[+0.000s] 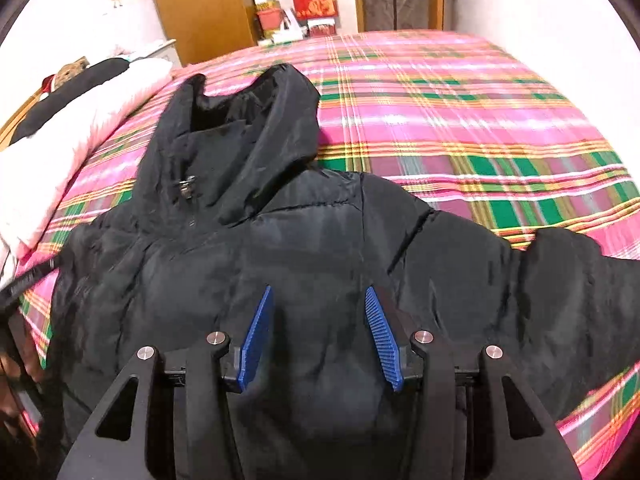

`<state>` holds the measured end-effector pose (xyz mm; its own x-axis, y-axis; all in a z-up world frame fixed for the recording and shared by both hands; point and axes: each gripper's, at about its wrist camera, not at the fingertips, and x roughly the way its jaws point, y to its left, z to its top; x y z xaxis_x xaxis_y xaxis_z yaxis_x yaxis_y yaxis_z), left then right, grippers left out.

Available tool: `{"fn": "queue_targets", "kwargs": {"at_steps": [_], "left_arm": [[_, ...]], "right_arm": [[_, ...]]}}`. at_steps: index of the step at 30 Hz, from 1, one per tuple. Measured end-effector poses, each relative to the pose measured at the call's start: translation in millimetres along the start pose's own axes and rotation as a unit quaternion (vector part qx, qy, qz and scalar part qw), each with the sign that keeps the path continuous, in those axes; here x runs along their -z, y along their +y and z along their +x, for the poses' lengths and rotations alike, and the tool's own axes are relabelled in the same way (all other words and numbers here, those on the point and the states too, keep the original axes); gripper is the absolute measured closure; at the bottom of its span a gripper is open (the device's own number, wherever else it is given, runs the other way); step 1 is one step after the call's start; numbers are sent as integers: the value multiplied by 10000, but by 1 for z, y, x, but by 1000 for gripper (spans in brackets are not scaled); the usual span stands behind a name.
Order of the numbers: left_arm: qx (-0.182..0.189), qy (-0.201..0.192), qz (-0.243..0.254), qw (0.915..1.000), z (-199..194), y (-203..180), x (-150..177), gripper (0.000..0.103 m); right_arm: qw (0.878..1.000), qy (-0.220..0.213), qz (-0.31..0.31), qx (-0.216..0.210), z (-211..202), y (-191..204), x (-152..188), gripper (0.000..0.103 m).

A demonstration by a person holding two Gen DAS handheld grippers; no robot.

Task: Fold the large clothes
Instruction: 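Grasp the other sleeve with the right gripper and lift it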

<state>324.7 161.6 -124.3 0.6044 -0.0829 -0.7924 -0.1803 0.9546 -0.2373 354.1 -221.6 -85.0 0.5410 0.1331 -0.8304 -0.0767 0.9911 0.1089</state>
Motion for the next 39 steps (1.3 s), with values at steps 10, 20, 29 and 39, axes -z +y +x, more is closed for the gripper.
{"fn": "queue_targets", "kwargs": {"at_steps": [10, 20, 29, 39], "left_arm": [[30, -138, 426, 9990, -23, -35, 10, 34], [627, -226, 1261, 9898, -70, -100, 51, 34], [607, -206, 1669, 9839, -62, -135, 70, 34], [387, 156, 1334, 9902, -27, -127, 66, 34]], "right_arm": [[9994, -111, 272, -176, -25, -13, 29, 54], [9876, -162, 1551, 188, -89, -130, 106, 42], [9484, -341, 3094, 603, -101, -263, 136, 41], [9280, -759, 3610, 530, -81, -331, 126, 41]]}}
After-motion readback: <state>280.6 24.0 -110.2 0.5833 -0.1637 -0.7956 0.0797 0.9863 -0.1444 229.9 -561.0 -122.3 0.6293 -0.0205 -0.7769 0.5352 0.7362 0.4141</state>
